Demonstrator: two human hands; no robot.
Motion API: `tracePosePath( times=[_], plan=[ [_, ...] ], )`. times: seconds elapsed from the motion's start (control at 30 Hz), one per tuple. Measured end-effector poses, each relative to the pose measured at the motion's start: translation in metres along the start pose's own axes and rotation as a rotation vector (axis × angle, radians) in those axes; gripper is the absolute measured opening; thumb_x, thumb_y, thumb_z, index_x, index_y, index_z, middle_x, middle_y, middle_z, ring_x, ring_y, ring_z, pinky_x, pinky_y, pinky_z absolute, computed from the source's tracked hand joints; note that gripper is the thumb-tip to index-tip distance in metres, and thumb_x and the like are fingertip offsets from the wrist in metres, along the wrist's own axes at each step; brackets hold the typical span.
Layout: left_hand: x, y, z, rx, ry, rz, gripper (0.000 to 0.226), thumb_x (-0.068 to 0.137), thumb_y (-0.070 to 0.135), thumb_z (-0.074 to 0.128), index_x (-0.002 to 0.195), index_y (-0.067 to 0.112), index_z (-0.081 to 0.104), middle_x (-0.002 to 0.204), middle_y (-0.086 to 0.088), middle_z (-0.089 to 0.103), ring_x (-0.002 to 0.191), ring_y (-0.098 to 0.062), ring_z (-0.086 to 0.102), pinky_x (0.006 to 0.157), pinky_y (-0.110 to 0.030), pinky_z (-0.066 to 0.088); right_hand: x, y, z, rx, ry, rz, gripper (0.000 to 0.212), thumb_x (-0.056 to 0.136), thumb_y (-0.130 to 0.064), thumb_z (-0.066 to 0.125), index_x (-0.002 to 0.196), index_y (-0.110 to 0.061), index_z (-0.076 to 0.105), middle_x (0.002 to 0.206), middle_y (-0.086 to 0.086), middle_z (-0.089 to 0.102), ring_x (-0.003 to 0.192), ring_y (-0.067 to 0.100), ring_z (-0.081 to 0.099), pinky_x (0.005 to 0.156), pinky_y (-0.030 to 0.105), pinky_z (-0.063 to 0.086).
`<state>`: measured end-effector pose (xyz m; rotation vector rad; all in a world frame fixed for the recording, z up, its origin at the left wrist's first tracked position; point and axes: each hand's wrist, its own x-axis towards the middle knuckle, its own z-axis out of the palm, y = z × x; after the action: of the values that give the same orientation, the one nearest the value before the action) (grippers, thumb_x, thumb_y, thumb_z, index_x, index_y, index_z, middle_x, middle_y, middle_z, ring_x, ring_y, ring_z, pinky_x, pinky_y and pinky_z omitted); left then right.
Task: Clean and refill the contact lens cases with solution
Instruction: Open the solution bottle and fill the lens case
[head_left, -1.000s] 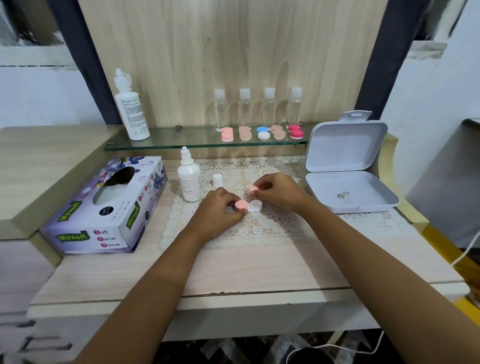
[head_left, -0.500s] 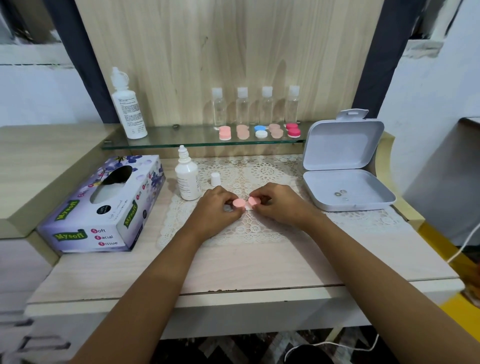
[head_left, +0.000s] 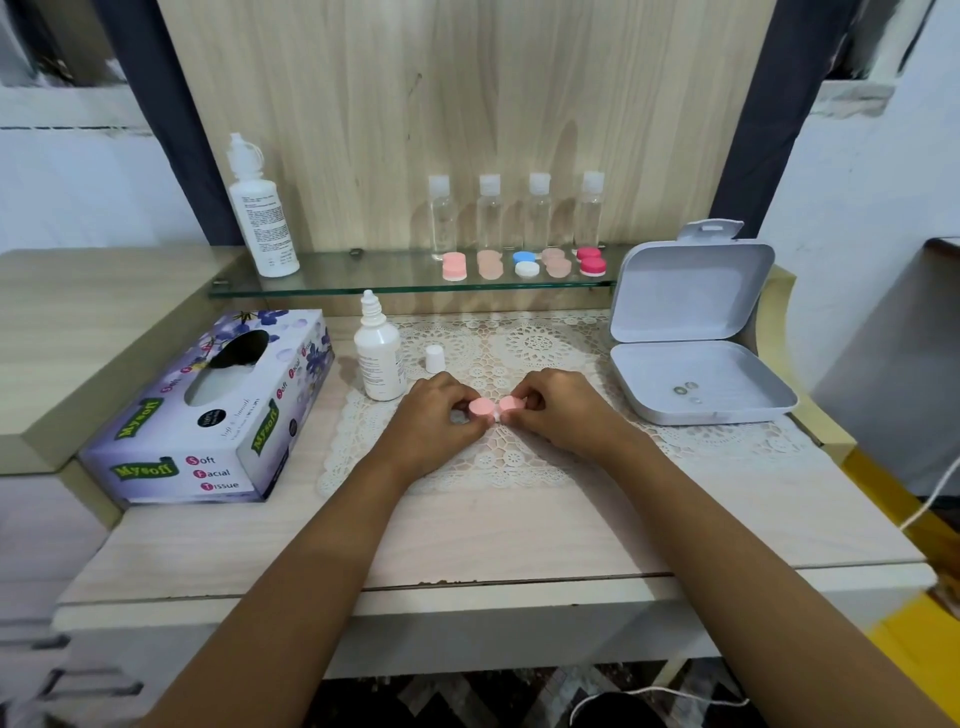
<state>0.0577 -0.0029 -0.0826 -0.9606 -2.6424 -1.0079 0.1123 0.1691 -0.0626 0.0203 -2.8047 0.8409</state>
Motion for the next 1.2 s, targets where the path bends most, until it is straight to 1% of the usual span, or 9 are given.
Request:
tracePosePath(
  times=[0.2, 0.27, 0.33, 0.4, 0.6, 0.8, 0.9, 1.03, 1.2],
  plan=[
    [-0.001, 0.001, 0.0, -0.001, 0.008, 0.007, 0.026, 0.082, 0.033, 0.068, 0.101, 0.015, 0.069, 0.095, 0.006, 0.057, 0.097, -0.015, 0.049, 0.081, -0.023, 0.036, 0.002, 0.002, 0.006, -0.011, 0.033, 0.013, 0.03, 0.077, -0.037, 0.072, 0.092, -0.013, 0.063, 0.081, -0.005, 0.054, 0.075, 0.008, 0.049, 0.054, 0.011, 0.032],
    [-0.001, 0.001, 0.0, 0.001, 0.008, 0.01, 0.026, 0.081, 0.033, 0.069, 0.101, 0.015, 0.069, 0.095, 0.006, 0.057, 0.097, -0.015, 0.05, 0.082, -0.024, 0.037, 0.001, 0.003, 0.007, 0.003, 0.021, -0.011, 0.035, 0.078, -0.036, 0.071, 0.104, -0.013, 0.064, 0.093, -0.001, 0.054, 0.083, 0.01, 0.051, 0.063, 0.013, 0.036],
    [-0.001, 0.001, 0.0, -0.003, 0.005, 0.01, 0.026, 0.081, 0.033, 0.069, 0.1, 0.016, 0.07, 0.094, 0.007, 0.056, 0.097, -0.015, 0.049, 0.081, -0.023, 0.036, -0.003, 0.003, 0.007, 0.058, 0.002, -0.038, 0.043, 0.083, -0.031, 0.067, 0.121, -0.014, 0.059, 0.11, 0.001, 0.054, 0.094, 0.011, 0.053, 0.08, 0.017, 0.04],
    [0.0, 0.001, 0.0, -0.003, 0.008, 0.015, 0.026, 0.081, 0.033, 0.069, 0.1, 0.016, 0.07, 0.094, 0.007, 0.056, 0.096, -0.015, 0.049, 0.082, -0.023, 0.037, -0.005, 0.003, 0.005, 0.069, -0.01, -0.074, 0.038, 0.088, -0.023, 0.062, 0.124, -0.014, 0.059, 0.118, 0.002, 0.057, 0.102, 0.013, 0.055, 0.086, 0.015, 0.037],
    [-0.001, 0.0, 0.0, -0.003, 0.025, 0.011, 0.026, 0.08, 0.032, 0.07, 0.1, 0.016, 0.07, 0.092, 0.01, 0.055, 0.095, -0.011, 0.049, 0.076, -0.017, 0.03, -0.004, 0.0, 0.006, -0.009, 0.023, -0.083, 0.027, 0.088, -0.02, 0.06, 0.114, -0.014, 0.066, 0.101, 0.008, 0.06, 0.095, 0.017, 0.055, 0.073, 0.014, 0.03],
    [-0.001, 0.0, 0.0, -0.005, 0.029, 0.015, 0.025, 0.08, 0.032, 0.07, 0.099, 0.015, 0.07, 0.096, 0.005, 0.06, 0.093, -0.008, 0.047, 0.074, -0.015, 0.029, -0.004, -0.003, 0.009, -0.001, 0.072, -0.055, 0.024, 0.084, -0.021, 0.066, 0.104, -0.009, 0.068, 0.087, 0.001, 0.049, 0.081, 0.012, 0.048, 0.064, 0.009, 0.032],
    [-0.001, 0.001, 0.0, -0.011, 0.028, 0.013, 0.025, 0.08, 0.031, 0.071, 0.099, 0.015, 0.07, 0.094, 0.006, 0.059, 0.092, -0.008, 0.048, 0.073, -0.014, 0.029, -0.004, -0.003, 0.01, 0.006, 0.089, -0.042, 0.023, 0.082, -0.022, 0.067, 0.101, -0.008, 0.067, 0.087, 0.0, 0.047, 0.079, 0.009, 0.045, 0.065, 0.002, 0.033],
    [-0.001, 0.001, 0.0, -0.013, 0.034, 0.013, 0.025, 0.079, 0.032, 0.071, 0.099, 0.015, 0.071, 0.092, 0.007, 0.057, 0.091, -0.008, 0.048, 0.072, -0.013, 0.029, -0.008, -0.003, 0.013, 0.024, 0.106, -0.042, 0.026, 0.084, -0.021, 0.066, 0.106, -0.008, 0.067, 0.088, 0.0, 0.047, 0.081, 0.012, 0.047, 0.065, 0.008, 0.031],
    [-0.001, 0.001, 0.001, -0.012, 0.029, 0.013, 0.025, 0.08, 0.033, 0.071, 0.098, 0.016, 0.071, 0.093, 0.005, 0.059, 0.091, -0.009, 0.048, 0.073, -0.015, 0.03, -0.01, -0.001, 0.013, 0.027, 0.08, -0.052, 0.036, 0.088, -0.02, 0.061, 0.122, -0.011, 0.06, 0.104, 0.009, 0.055, 0.1, 0.018, 0.055, 0.08, 0.012, 0.031]
  ],
)
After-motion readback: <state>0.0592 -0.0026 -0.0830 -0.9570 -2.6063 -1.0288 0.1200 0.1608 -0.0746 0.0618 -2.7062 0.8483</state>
